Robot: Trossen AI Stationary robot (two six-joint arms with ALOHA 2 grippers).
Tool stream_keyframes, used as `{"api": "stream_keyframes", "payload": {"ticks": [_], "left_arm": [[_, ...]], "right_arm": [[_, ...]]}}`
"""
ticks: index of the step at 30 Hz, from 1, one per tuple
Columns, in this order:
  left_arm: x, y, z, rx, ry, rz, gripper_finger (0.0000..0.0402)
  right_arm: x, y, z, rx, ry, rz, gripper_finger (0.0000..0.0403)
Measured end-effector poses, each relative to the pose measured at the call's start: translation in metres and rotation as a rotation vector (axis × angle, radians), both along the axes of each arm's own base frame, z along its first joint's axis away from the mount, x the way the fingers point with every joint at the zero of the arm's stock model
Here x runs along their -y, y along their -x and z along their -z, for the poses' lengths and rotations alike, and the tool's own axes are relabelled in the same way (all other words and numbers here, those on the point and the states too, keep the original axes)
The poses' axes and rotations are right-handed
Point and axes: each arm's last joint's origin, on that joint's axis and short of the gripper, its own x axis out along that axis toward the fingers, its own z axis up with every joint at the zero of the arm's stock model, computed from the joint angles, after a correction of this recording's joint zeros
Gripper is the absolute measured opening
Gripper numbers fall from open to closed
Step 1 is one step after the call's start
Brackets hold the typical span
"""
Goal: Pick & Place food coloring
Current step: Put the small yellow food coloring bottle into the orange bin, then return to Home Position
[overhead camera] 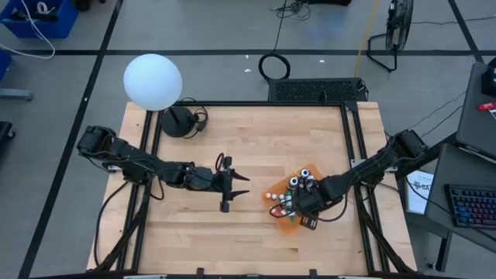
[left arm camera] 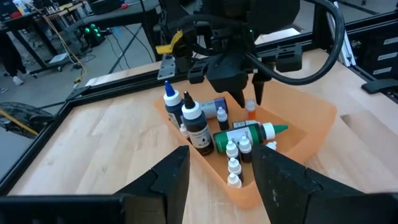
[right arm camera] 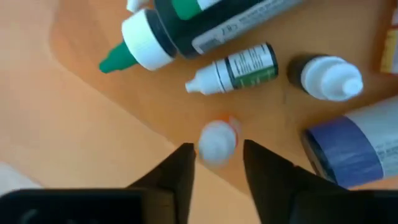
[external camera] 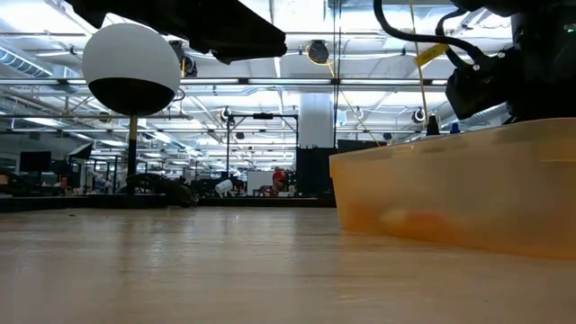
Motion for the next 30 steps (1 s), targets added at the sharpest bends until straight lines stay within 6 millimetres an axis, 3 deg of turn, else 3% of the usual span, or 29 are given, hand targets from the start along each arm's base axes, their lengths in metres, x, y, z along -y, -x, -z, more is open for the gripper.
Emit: {"api": "stream_keyframes", "payload": {"ticks": [5, 11, 16, 19, 25, 28, 30], "left_arm": [[0.000, 0.000, 0.000, 0.000, 0.000, 0.000, 0.0177], [0.000, 0.000, 0.000, -0.001, 0.002, -0.001, 0.0177], [0.000, 0.001, -0.001, -0.003, -0.015, 0.004, 0.0177], [-0.003, 0.007, -0.011, 0.005, -0.025, 0.025, 0.0177], [-0.021, 0.047, -0.028, 0.052, -0.009, 0.064, 0.0177], [-0.037, 0.081, -0.020, 0.088, 0.025, -0.003, 0.0177], [-0.047, 0.106, -0.005, 0.125, 0.053, -0.062, 0.0177]], "right_arm": [[0.000, 0.000, -0.001, 0.004, -0.005, 0.018, 0.0170], [0.007, 0.000, -0.009, -0.025, -0.103, 0.074, 0.0188], [0.016, 0.008, -0.036, 0.063, -0.189, 0.067, 0.0183], [0.022, 0.014, -0.060, 0.250, -0.147, 0.029, 0.0180], [0.038, 0.045, -0.113, 0.617, -0.045, 0.010, 0.0182], [0.045, 0.070, -0.133, 0.769, 0.034, -0.039, 0.0182], [0.050, 0.087, -0.138, 0.865, 0.115, -0.069, 0.0183]]}}
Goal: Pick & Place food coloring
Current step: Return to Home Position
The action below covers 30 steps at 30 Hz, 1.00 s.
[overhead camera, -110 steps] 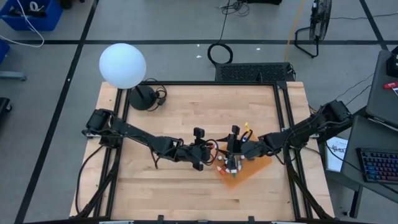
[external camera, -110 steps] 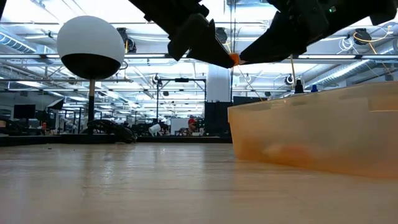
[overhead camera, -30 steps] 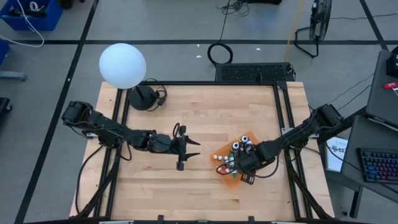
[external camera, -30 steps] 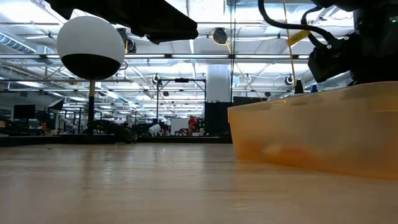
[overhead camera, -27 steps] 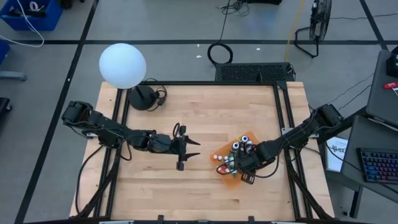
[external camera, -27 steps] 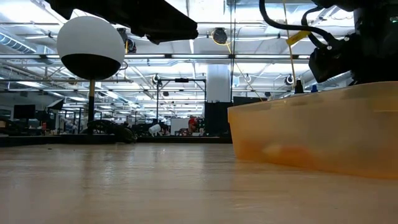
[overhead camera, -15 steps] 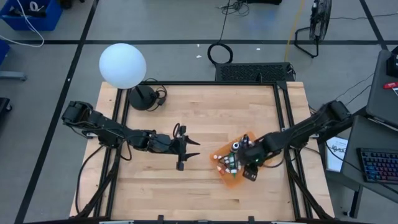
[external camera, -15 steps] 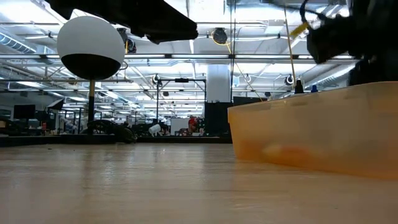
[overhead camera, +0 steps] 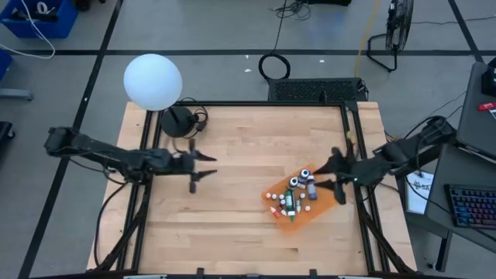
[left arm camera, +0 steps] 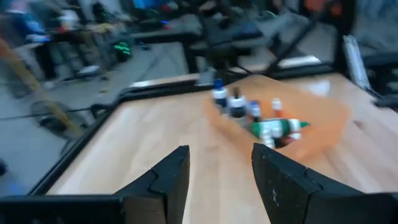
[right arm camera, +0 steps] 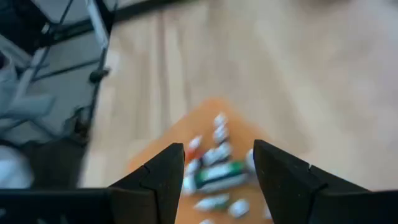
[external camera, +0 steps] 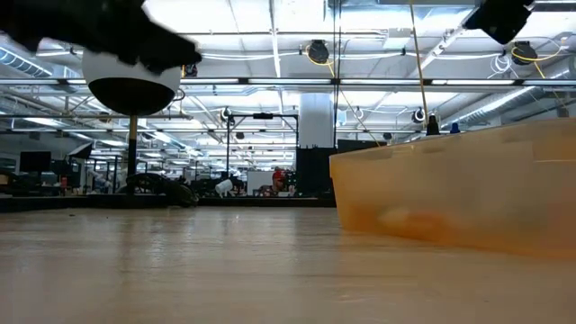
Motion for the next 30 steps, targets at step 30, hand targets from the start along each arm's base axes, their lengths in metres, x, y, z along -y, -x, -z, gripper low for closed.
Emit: {"api": "stream_keyframes", "payload": {"ticks": [30], "left_arm": [[-0.022, 0.082, 0.063, 0.116, 0.228, 0.016, 0.0177]], "right_arm": [[0.061, 0.031, 0.127, 0.692, 0.195, 0.092, 0.0183]]}}
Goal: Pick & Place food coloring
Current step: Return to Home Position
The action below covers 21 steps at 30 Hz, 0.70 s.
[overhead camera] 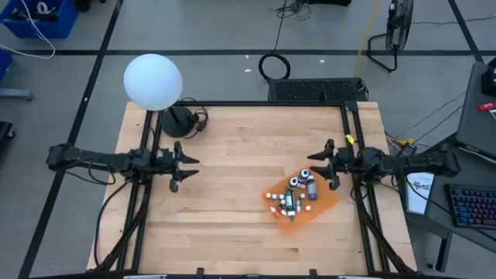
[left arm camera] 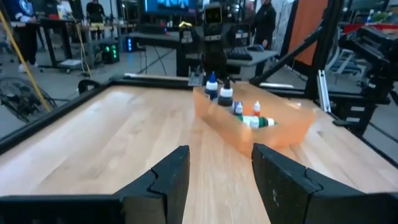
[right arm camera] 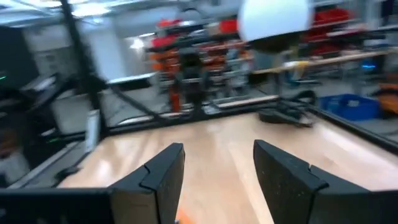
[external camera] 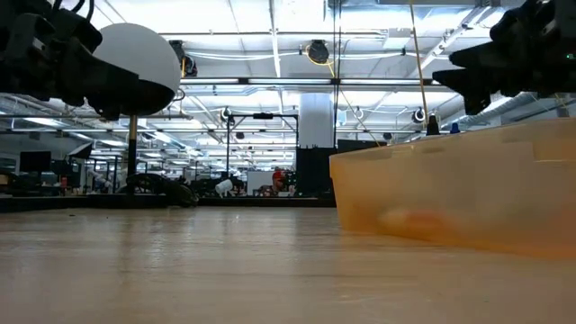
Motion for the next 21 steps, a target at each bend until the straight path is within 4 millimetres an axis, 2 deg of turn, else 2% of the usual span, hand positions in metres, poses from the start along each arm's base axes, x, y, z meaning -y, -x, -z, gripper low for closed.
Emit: {"api": "stream_keyframes", "payload": {"ticks": [6, 15, 21], "left_arm": [[-0.004, 0.000, 0.004, -0.046, 0.043, 0.020, 0.0177], [-0.012, 0.000, 0.004, -0.040, 0.092, -0.032, 0.0177], [-0.013, 0.000, 0.005, -0.053, 0.044, -0.067, 0.0177]], "right_arm": [[0.003, 0.000, -0.004, 0.038, 0.053, -0.207, 0.0183], [0.011, 0.000, -0.003, 0.021, 0.106, 0.015, 0.0183], [0.013, 0.000, -0.003, 0.022, 0.096, 0.062, 0.0183]]}}
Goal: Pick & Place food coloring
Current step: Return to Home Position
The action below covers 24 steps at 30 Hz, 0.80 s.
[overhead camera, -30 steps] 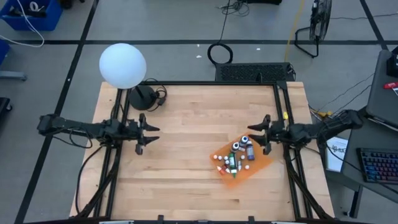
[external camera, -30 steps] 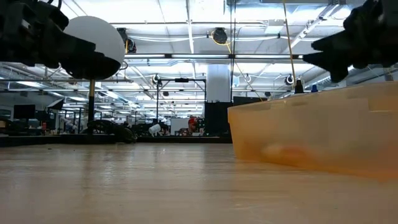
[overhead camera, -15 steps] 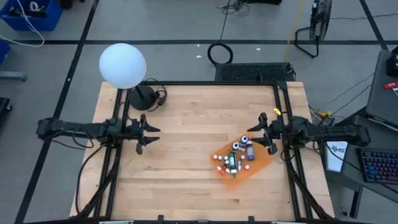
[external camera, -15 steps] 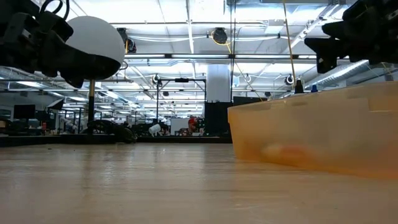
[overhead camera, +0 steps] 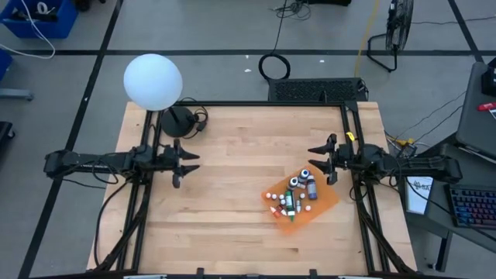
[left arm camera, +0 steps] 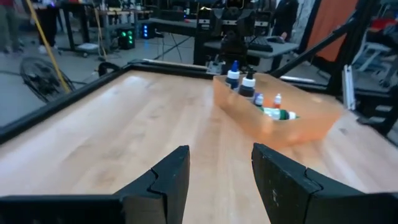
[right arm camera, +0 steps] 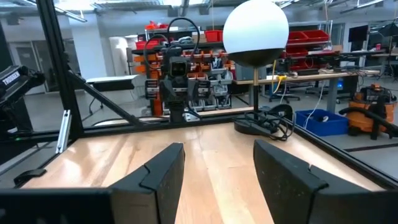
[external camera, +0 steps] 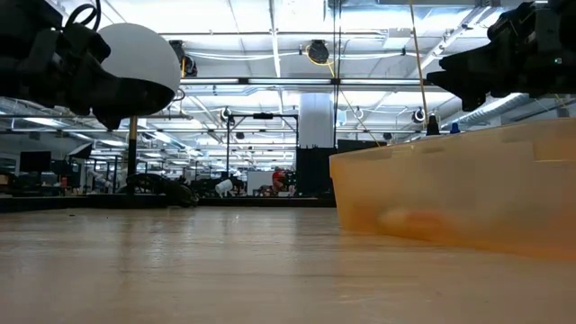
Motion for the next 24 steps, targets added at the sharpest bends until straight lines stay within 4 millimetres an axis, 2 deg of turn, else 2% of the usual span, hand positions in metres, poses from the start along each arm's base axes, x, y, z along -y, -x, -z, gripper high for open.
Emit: {"api": "stream_keyframes", "payload": {"ticks": [7, 24], "left_arm": [[-0.0005, -0.0001, -0.0013, 0.003, -0.115, -0.006, 0.0177], [-0.0005, -0.0001, -0.0015, 0.005, -0.109, -0.007, 0.0177]], "right_arm": [[0.0000, 0.0000, 0.0000, 0.000, 0.000, 0.000, 0.0183], [0.0000, 0.0000, 0.0001, 0.000, -0.001, 0.000, 0.0183]]}}
